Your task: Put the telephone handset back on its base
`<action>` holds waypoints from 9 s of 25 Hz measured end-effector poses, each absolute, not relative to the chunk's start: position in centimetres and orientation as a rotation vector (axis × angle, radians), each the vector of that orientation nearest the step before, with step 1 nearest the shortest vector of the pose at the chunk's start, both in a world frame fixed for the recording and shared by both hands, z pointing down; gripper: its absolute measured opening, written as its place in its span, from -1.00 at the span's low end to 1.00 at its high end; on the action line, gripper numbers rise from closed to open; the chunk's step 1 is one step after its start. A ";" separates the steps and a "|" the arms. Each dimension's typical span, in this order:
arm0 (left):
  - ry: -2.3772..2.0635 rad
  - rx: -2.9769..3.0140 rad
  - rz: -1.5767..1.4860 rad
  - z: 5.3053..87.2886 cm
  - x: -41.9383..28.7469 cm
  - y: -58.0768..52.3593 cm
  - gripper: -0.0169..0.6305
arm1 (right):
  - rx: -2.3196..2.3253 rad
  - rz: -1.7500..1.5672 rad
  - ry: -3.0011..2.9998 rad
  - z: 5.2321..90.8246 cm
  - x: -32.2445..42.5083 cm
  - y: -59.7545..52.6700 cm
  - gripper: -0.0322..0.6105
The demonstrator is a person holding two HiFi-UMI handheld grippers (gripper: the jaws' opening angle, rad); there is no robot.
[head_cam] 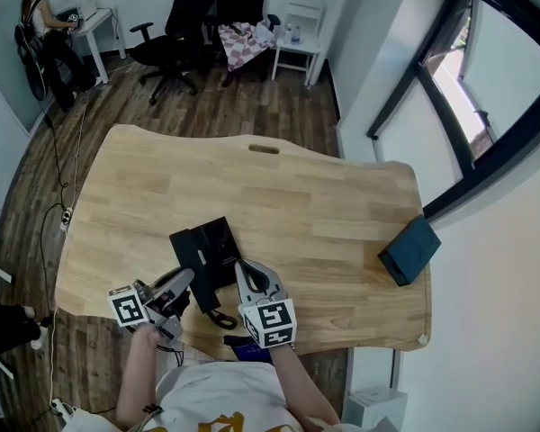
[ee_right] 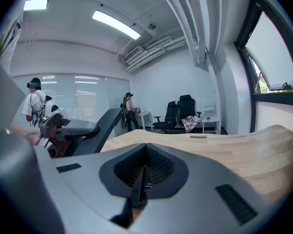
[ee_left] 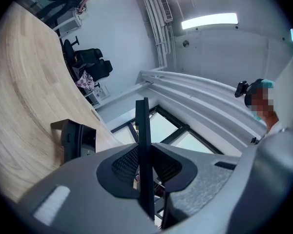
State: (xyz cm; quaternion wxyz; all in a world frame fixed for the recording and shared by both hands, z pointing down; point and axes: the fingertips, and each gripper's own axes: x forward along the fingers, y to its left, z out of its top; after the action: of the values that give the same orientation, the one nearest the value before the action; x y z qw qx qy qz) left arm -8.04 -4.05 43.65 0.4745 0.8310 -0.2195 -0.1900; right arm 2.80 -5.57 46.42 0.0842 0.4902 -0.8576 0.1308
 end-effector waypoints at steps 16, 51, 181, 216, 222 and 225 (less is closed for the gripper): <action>-0.605 1.963 -0.474 46.9 -9.0 -4.5 -0.71 | 1.385 0.459 -2.554 49.0 2.0 -6.3 -0.88; -0.651 1.878 -0.399 55.0 -7.7 -7.8 -0.71 | 1.348 0.560 -2.422 54.9 3.6 -9.5 -0.88; -0.707 1.861 -0.181 59.4 -8.2 -10.1 -0.73 | 1.280 0.642 -2.406 58.1 5.3 -11.6 -0.88; -1.251 2.126 -0.087 51.1 -12.8 -9.4 -0.94 | 1.347 0.443 -2.519 50.1 2.0 -7.6 -0.88; -1.324 2.311 -0.030 46.1 -11.6 -8.5 -0.94 | 1.404 0.393 -2.516 48.3 2.6 -5.7 -0.88; -1.352 2.380 -0.017 44.6 -11.1 -7.2 -0.94 | 1.429 0.365 -2.518 47.3 3.0 -4.7 -0.88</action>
State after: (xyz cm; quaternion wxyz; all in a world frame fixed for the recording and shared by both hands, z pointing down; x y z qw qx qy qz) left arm -11.09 -7.16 44.63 0.2005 0.8518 -0.4839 -0.0062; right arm 2.96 -4.67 47.32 0.1116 0.4865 -0.8575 0.1244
